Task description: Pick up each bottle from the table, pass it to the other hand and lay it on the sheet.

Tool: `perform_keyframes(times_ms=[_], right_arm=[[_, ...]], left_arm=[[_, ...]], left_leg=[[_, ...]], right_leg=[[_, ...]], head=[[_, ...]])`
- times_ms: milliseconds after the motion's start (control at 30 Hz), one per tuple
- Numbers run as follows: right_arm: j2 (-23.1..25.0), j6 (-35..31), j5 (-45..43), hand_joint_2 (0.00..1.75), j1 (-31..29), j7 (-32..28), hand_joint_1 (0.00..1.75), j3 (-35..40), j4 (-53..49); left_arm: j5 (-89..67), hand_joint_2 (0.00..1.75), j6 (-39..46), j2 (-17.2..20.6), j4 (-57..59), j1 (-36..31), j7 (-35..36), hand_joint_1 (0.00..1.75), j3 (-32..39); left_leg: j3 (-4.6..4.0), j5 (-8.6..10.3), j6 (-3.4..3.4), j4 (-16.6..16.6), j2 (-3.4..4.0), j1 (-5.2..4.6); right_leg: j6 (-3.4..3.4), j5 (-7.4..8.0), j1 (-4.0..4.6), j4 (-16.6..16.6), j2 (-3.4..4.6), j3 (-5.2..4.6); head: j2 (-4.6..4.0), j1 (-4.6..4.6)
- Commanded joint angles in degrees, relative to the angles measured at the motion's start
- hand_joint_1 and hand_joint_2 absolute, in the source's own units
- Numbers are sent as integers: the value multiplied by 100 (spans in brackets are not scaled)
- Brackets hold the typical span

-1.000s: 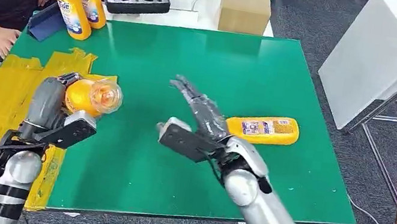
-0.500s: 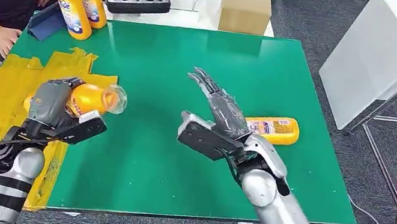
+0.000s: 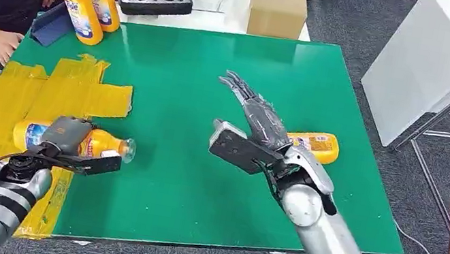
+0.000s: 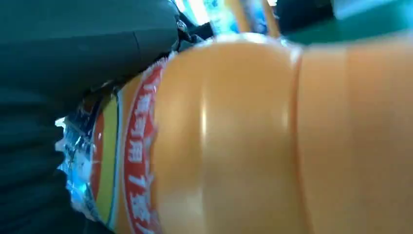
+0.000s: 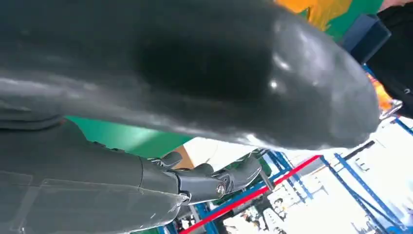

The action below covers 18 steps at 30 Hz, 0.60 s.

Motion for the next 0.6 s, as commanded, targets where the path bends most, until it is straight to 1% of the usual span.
perform_keyframes(times_ms=[33,133,167,200,233,300,400,600], right_arm=[[-150,8,36,175,-472,88,0,99,661],[-233,19,75,175,-585,119,0,56,888],[-257,22,82,175,-608,121,0,31,955],[-293,25,87,175,-616,122,0,4,997],[-321,26,96,175,-616,123,0,-26,1029],[-371,22,99,175,-584,117,0,-77,1044],[-423,41,157,175,-471,119,0,-138,1001],[-512,46,218,175,-339,124,0,-205,939]], left_arm=[[-152,175,-129,293,1713,-338,80,175,-292],[-143,175,-242,327,1769,-329,-126,175,-319],[-178,175,-250,341,1774,-331,-111,51,-360],[-192,175,-237,350,1773,-324,-93,0,-373],[-209,175,-258,355,1781,-338,-64,0,-388],[-212,175,-223,362,1764,-343,-29,0,-376],[-172,175,-170,364,1709,-385,-5,0,-305],[284,175,-2,315,1191,-242,-528,0,-77]], left_leg=[[44,-8,-4,-8,20,-4],[65,-8,-3,-11,22,-4],[76,-8,-4,-13,28,-4],[75,-9,-7,-11,20,-5],[86,-10,-8,-13,29,-3],[90,-9,-7,-11,15,-5],[102,-9,-8,-13,18,-4],[107,-8,-8,-13,11,-2]], right_leg=[[-7,-2,-2,-4,12,36],[-8,-1,-1,-7,15,58],[-9,1,-2,-9,20,65],[-6,1,-3,-5,16,65],[-8,4,0,-10,21,73],[-5,-1,-3,-4,12,79],[-8,1,-1,-8,11,90],[-7,-1,0,-8,6,96]], head=[[0,-2],[0,2],[0,2],[0,2],[0,2],[0,4],[0,4],[0,2]])
